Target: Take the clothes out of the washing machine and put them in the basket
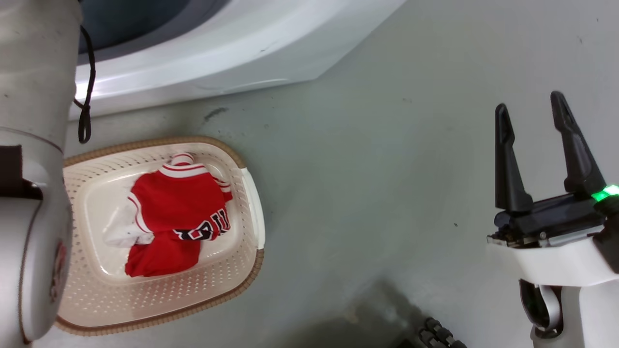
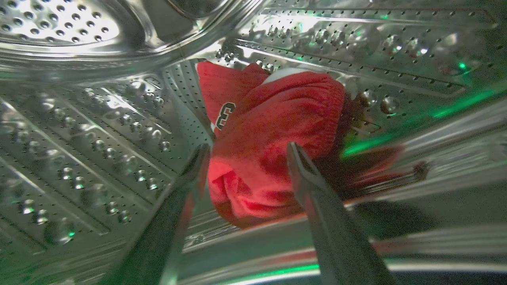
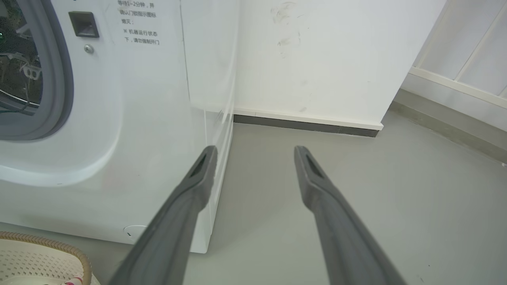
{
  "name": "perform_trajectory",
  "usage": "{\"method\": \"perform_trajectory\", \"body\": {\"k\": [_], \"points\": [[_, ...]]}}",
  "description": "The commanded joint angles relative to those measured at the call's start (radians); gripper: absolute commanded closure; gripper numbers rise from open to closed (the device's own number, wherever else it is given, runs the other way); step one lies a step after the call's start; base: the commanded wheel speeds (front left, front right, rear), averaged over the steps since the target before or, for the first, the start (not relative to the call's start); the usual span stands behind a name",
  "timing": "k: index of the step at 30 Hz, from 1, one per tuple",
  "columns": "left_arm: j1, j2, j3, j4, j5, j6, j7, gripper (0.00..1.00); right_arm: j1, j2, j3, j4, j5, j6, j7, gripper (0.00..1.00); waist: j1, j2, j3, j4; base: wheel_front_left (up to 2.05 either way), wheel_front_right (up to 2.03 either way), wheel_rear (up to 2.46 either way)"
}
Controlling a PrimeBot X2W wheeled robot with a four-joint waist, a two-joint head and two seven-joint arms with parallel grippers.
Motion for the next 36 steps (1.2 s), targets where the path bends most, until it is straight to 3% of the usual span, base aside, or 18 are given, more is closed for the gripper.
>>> {"method": "perform_trajectory", "body": {"k": [1, 9, 17, 18, 19, 27, 36], "points": [[-0.015, 0.010, -0.007, 0.005, -0.004, -0.001, 0.009, 0.00, -0.022, 0.000, 0.001, -0.005, 0.007, -0.001, -0.002, 0.00, -0.0001, 0.0000, 0.023, -0.016, 0.00, 0.00, 0.00], [-0.060, 0.043, -0.034, 0.026, -0.022, -0.001, 0.032, 0.00, -0.036, 0.000, 0.016, -0.016, 0.024, -0.001, -0.002, 0.00, -0.0001, 0.0000, 0.080, -0.037, 0.00, 0.00, 0.00], [-0.059, 0.040, -0.052, 0.047, -0.025, 0.004, 0.026, 0.00, -0.037, 0.000, 0.035, -0.020, 0.033, -0.001, -0.002, 0.00, -0.0001, 0.0000, 0.106, -0.043, 0.00, 0.00, 0.00], [-0.060, 0.040, -0.055, 0.049, -0.024, 0.004, 0.027, 0.54, -0.037, 0.000, 0.036, -0.020, 0.033, -0.001, -0.002, 0.00, -0.0001, 0.0000, 0.108, -0.043, 0.00, 0.00, 0.00], [-0.061, 0.039, -0.056, 0.050, -0.025, 0.004, 0.025, 1.00, -0.038, 0.000, 0.038, -0.020, 0.034, -0.001, -0.002, 0.00, -0.0001, 0.0000, 0.108, -0.044, 0.00, 0.00, 0.00], [-0.082, 0.040, -0.062, 0.045, -0.037, 0.007, -0.039, 1.00, -0.039, 0.000, 0.039, -0.016, 0.032, -0.001, -0.002, 0.00, -0.0001, 0.0000, 0.105, -0.044, 0.00, 0.00, 0.00], [-0.030, 0.040, -0.065, 0.029, -0.054, 0.006, -0.219, 1.00, -0.027, 0.000, 0.014, 0.001, 0.019, -0.001, -0.002, 0.00, -0.0001, 0.0000, 0.035, -0.003, 0.00, 0.00, 0.00]]}}
